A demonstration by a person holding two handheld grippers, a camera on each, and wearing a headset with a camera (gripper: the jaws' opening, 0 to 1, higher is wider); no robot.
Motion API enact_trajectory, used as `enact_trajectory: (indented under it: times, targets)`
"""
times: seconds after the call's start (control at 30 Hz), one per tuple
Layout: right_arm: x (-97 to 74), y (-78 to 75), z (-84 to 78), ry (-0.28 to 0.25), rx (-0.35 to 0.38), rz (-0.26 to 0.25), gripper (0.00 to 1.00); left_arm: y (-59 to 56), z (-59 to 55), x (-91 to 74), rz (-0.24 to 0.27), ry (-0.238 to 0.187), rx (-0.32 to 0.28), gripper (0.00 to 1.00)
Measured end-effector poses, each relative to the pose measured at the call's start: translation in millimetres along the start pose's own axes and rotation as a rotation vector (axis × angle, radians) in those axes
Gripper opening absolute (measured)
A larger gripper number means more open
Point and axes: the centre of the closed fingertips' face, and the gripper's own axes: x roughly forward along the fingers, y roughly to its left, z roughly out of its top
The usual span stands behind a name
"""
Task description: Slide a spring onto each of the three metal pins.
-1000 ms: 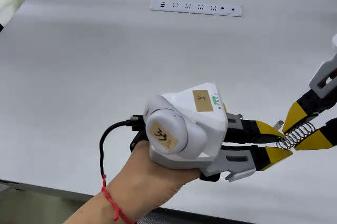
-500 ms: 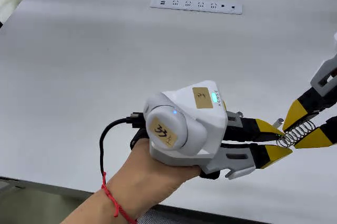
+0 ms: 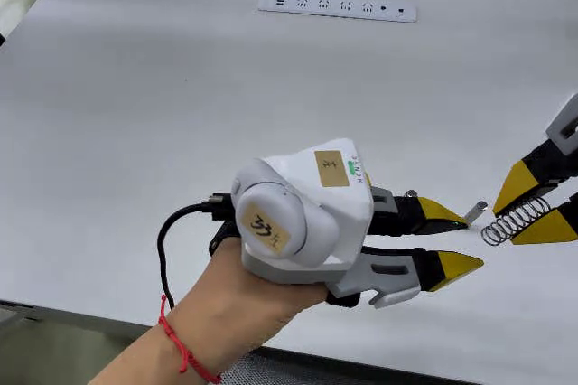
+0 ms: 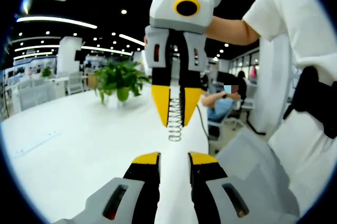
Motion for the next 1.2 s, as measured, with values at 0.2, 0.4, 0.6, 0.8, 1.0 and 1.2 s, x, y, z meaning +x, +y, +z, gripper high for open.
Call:
enact_trajectory:
  times: [0.2, 0.4, 0.6, 0.8, 1.0, 1.2]
  targets:
    - [-6.6, -7.3, -11.6, 0.004, 0.058, -0.046, 0.13, 13.3, -8.3, -18.4, 0.050, 0.021, 0.016, 0.28]
    - [-12.0, -17.6, -27.0, 0.014, 0.123, -0.100, 0.13, 27.0, -19.5, -39.1, 0.102, 0.050, 0.022, 0.36]
    - [-14.3, -27.7, -43.0, 0.028, 0.186, -0.139, 0.13, 43.0, -31.0, -60.5, 0.155, 0.079, 0.018, 0.44]
    - [-10.2, -40.6, -63.5, 0.049, 0.265, -0.183, 0.13, 55.9, -39.9, -77.5, 0.183, 0.093, 0.000, 0.52]
    - [-1.1, -48.3, -82.5, 0.070, 0.323, -0.207, 0.13, 66.4, -48.0, -85.9, 0.193, 0.108, -0.001, 0.60]
    - [12.1, -53.9, -92.3, 0.076, 0.368, -0.220, 0.13, 68.3, -55.7, -87.8, 0.187, 0.137, -0.005, 0.72]
